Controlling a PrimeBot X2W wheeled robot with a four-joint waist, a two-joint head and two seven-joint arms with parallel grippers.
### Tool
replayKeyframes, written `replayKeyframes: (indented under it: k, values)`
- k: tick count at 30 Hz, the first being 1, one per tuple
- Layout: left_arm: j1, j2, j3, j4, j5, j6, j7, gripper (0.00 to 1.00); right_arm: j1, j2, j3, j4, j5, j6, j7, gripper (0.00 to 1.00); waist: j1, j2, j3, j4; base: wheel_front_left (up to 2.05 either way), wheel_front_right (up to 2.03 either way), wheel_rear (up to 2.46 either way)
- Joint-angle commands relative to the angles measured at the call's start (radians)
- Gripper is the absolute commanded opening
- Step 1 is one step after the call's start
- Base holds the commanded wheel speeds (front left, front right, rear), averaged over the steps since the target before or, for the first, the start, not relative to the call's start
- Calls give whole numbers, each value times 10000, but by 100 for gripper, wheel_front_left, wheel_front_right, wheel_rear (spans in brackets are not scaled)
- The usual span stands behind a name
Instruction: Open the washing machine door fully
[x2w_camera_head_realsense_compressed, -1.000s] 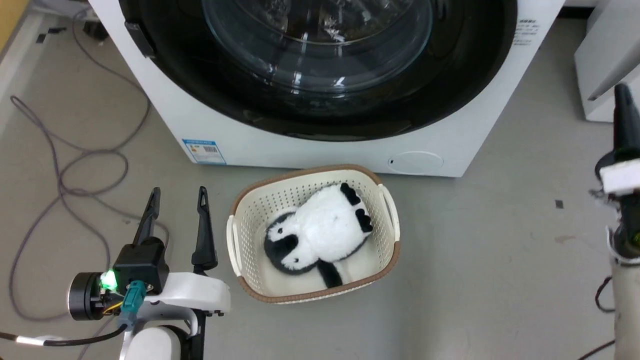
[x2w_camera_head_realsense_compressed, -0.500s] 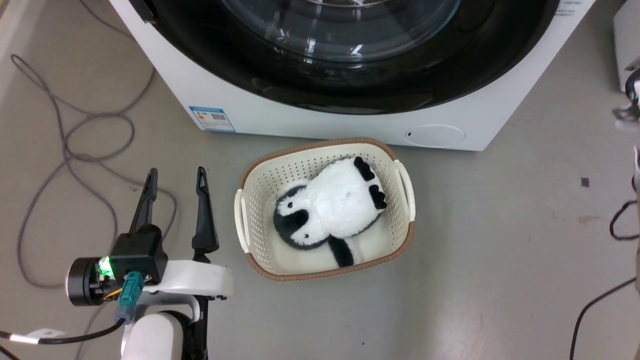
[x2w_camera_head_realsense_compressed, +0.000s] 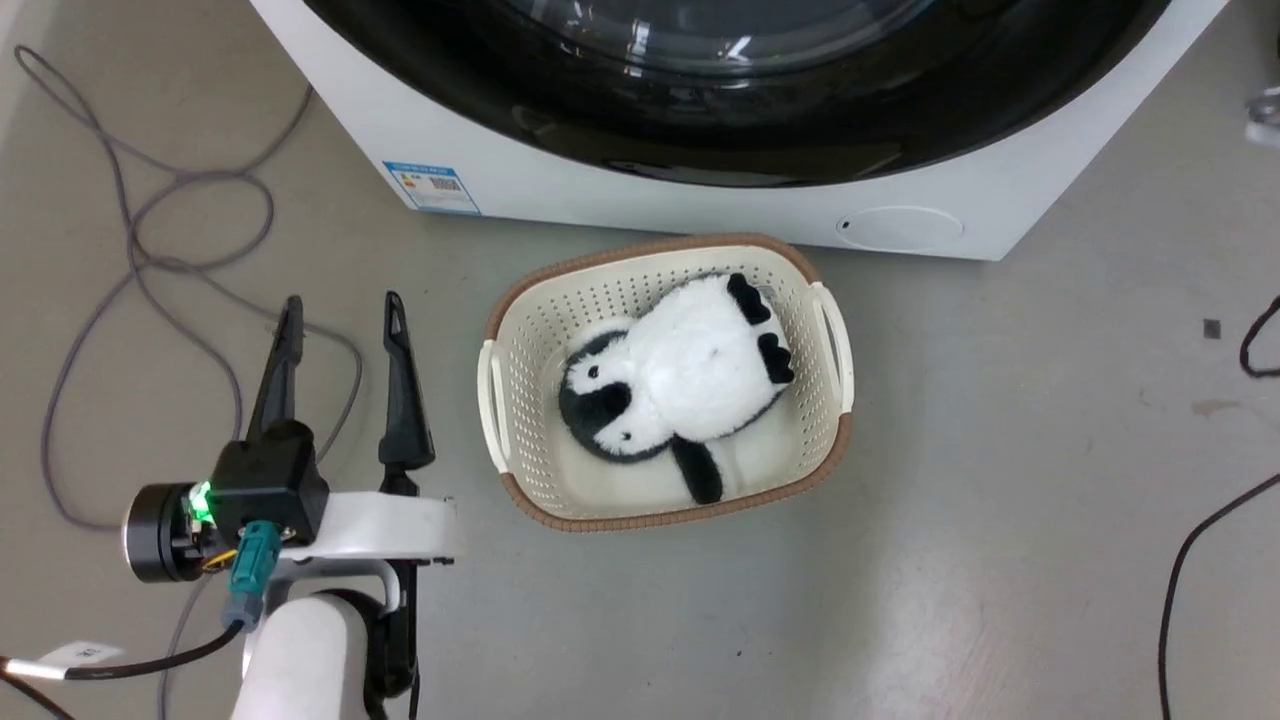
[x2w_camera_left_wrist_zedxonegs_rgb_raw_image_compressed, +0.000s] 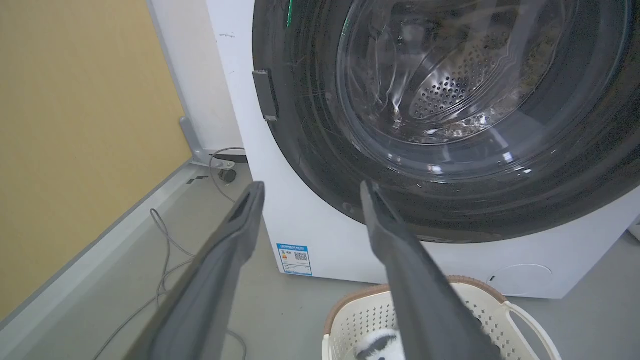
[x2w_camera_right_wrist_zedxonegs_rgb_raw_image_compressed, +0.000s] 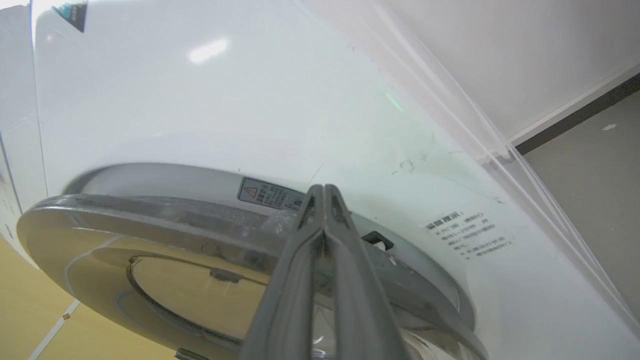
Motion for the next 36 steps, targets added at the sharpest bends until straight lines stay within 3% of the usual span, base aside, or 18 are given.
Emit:
replayKeyframes:
  k: [1,11,22,30,36]
  values:
    - [-184,8,5,-31,-21,52,-132,100,-417,-107,77,195,263,8,84,0,-1,0,69,31,0,0,0]
    - [-396,8,-51,13,-31,215,-341,100,-1253,-247,830,756,1172,9,1073,0,-1,0,419,46,0,0,0]
    - [-645,8,-12,54,-18,298,-571,100,-1864,-652,1765,941,2560,9,3080,0,-1,0,769,70,0,0,0]
    - [-681,8,73,193,-14,343,-738,100,-1906,-1069,2264,921,3663,10,4067,0,-1,0,710,33,0,0,0]
    - [-458,8,154,260,48,325,-743,100,-1132,-1132,2618,306,3872,10,4508,0,-1,0,308,-114,0,0,0]
